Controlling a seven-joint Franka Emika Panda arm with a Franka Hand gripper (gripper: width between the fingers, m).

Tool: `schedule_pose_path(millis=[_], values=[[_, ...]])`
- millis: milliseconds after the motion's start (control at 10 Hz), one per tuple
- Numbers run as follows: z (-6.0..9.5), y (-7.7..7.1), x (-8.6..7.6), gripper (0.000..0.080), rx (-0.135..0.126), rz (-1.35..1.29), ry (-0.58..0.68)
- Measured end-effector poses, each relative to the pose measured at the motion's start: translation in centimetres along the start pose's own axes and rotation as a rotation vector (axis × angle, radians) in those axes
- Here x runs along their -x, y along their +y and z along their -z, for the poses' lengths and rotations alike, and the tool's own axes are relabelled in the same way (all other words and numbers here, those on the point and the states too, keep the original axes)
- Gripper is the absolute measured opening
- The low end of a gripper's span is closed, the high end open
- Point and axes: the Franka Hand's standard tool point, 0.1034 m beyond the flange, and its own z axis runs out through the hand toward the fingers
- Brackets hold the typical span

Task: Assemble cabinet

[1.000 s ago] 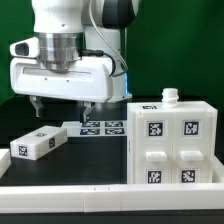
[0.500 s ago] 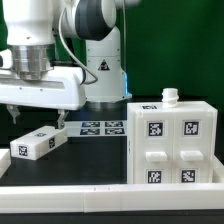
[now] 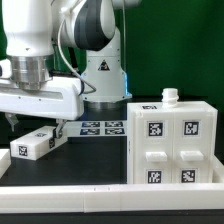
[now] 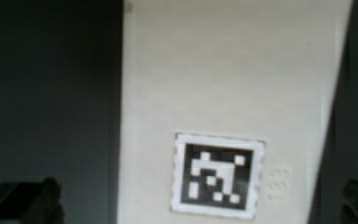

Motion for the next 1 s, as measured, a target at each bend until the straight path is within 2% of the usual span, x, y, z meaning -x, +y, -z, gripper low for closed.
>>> schedule_pose_path(millis=[200, 400, 600, 1000], values=[[-1.12, 0.22, 0.52, 0.0796, 0.011, 0.004, -0.014], [-1.3, -0.07, 0.68, 0.0796, 0.012, 0.009, -0.022], [-1.33, -0.43, 0.7, 0.0551, 0.013, 0.022, -0.021], [-1.33, -0.43, 0.7, 0.0556, 0.013, 0.022, -0.021]])
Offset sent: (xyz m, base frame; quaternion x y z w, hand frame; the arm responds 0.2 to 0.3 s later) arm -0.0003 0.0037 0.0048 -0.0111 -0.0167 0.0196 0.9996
